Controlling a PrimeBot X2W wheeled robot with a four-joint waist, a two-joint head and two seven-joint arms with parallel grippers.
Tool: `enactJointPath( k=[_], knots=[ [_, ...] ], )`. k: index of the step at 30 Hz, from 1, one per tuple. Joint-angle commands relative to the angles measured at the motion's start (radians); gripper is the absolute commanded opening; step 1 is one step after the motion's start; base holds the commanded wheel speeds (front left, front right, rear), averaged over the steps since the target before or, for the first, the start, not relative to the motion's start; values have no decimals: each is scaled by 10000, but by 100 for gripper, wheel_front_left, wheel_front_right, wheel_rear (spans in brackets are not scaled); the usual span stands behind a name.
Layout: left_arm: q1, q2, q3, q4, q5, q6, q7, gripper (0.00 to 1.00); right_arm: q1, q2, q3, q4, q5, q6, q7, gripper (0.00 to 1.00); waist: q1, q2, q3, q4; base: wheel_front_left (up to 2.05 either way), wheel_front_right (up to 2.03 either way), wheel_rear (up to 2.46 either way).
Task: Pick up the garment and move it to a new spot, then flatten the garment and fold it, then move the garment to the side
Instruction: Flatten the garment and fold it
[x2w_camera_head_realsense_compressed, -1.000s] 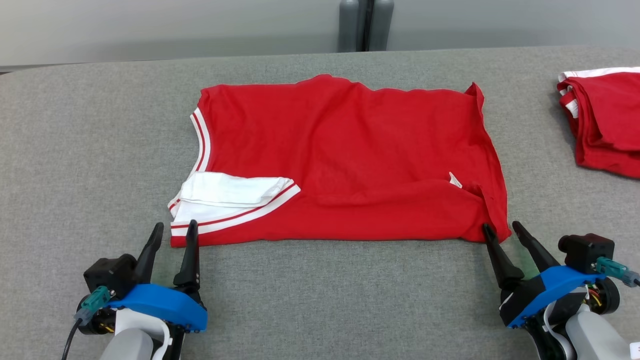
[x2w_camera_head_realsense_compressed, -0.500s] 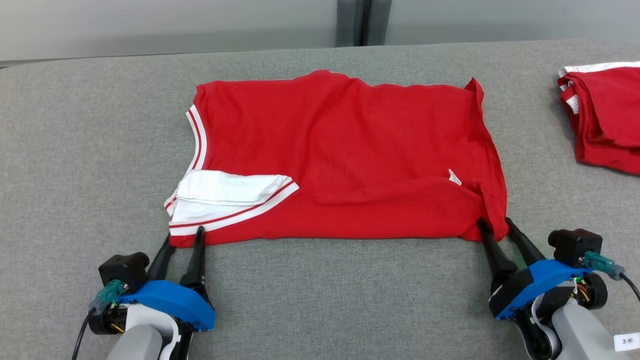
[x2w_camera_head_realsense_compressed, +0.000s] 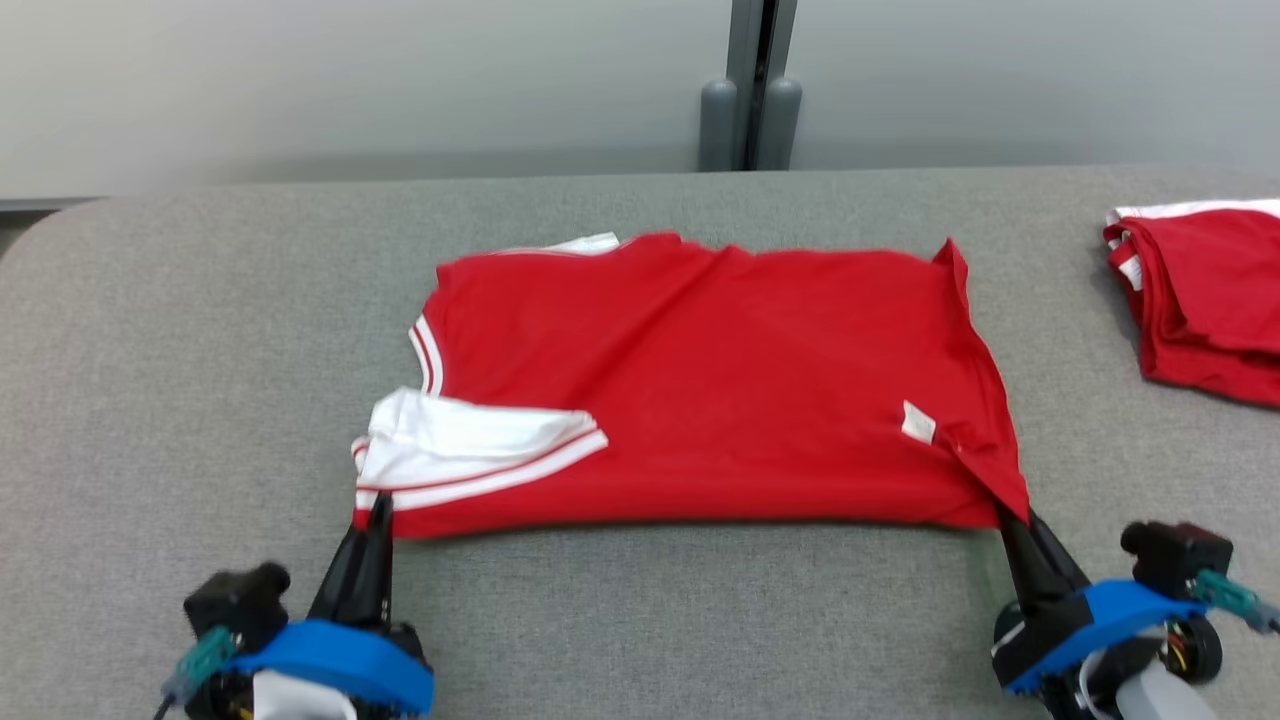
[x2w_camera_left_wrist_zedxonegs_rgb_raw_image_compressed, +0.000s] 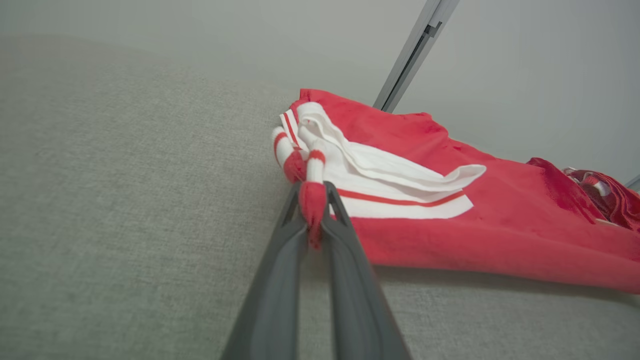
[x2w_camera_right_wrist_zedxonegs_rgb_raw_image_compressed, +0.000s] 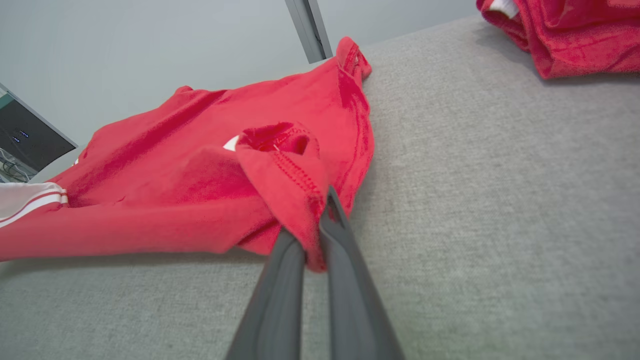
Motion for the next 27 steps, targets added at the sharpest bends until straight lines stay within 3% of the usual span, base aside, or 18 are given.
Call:
enactJointPath(
  k=[1, 13, 24, 25, 26, 27],
  knots=[
    [471, -22, 209, -288, 87, -9, -44, 0, 439, -123, -31, -257, 139, 1, -72, 0, 1, 0, -192, -4, 0, 0, 0],
    [2739, -716, 934, -1348, 552, 95, -43, 0, 2806, -194, -767, -2112, 187, 0, 832, 0, 1, 0, -592, 61, 0, 0, 0],
    [3167, -948, 902, -1073, 853, 48, -43, 0, 3956, 268, -1806, -3339, -275, 0, 1855, 0, 1, 0, -497, 85, 0, 0, 0],
    [3138, -966, 904, -1000, 862, 44, -43, 0, 3991, 312, -1884, -3421, -353, 0, 1925, 27, 1, 0, -492, 78, 0, 0, 0],
    [3085, -974, 929, -968, 956, 49, -43, 20, 3999, 365, -1966, -3479, -422, 0, 1942, 50, 1, 0, -494, 71, 0, 0, 0],
    [3010, -977, 990, -996, 1073, 77, -43, 54, 4003, 423, -2024, -3540, -499, 0, 1994, 100, 1, 0, -494, 62, 0, 0, 0]
  ],
)
